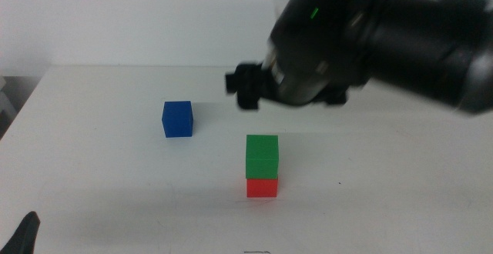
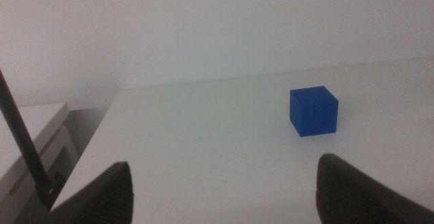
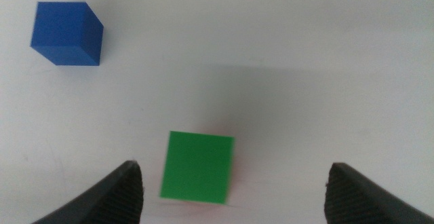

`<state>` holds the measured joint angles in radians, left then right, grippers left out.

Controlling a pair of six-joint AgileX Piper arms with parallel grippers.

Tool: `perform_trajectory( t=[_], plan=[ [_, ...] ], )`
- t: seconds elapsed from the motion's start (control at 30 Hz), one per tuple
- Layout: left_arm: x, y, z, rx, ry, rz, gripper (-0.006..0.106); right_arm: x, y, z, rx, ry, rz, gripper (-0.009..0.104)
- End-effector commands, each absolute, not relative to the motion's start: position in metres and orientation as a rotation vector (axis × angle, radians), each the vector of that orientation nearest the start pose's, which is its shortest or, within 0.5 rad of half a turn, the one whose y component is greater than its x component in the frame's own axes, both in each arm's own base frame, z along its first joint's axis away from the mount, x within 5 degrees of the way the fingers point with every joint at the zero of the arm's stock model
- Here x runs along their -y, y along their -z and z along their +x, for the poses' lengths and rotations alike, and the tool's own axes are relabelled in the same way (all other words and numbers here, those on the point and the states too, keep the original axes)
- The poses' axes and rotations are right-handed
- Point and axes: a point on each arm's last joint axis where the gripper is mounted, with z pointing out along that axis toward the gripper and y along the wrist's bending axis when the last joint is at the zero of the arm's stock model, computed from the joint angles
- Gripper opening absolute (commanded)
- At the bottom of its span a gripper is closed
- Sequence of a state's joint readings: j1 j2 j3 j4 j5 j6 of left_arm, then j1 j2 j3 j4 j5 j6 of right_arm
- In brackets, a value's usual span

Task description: Stack red cubes first, then green, then blue cubes in a specific spot.

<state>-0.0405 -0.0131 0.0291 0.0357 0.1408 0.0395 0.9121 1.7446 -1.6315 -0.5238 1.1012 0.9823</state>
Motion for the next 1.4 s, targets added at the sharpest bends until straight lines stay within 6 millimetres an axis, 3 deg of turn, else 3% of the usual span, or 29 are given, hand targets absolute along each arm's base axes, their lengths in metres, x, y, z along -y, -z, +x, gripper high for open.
perform_trajectory(
  t=[0.0, 0.2, 0.4, 0.63, 0.83, 1.0, 1.37],
  plan=[
    [0.002, -0.201, 0.055, -1.535, -0.014, 0.079, 0.091, -0.248, -0.396, 0.254, -2.365, -0.077, -0.126, 0.094],
    [0.002, -0.201, 0.055, -1.535, -0.014, 0.079, 0.091, -0.196, -0.444, 0.253, -2.37, -0.019, -0.257, 0.094],
    [0.002, -0.201, 0.055, -1.535, -0.014, 0.079, 0.091, -0.143, -0.482, 0.23, -2.281, -0.028, -0.407, 0.094],
    [0.002, -0.201, 0.055, -1.535, -0.014, 0.079, 0.091, -0.094, -0.524, 0.174, -2.136, -0.204, -0.504, 0.094],
    [0.002, -0.201, 0.055, -1.535, -0.014, 0.079, 0.091, -0.071, -0.547, 0.121, -1.984, -0.312, -0.581, 0.094],
    [0.002, -0.201, 0.055, -1.535, -0.014, 0.079, 0.091, -0.057, -0.544, 0.097, -1.961, -0.321, -0.567, 0.094],
    [0.002, -0.201, 0.055, -1.535, -0.014, 0.079, 0.091, -0.059, -0.494, 0.074, -2.034, -0.421, -0.734, 0.094]
  ],
)
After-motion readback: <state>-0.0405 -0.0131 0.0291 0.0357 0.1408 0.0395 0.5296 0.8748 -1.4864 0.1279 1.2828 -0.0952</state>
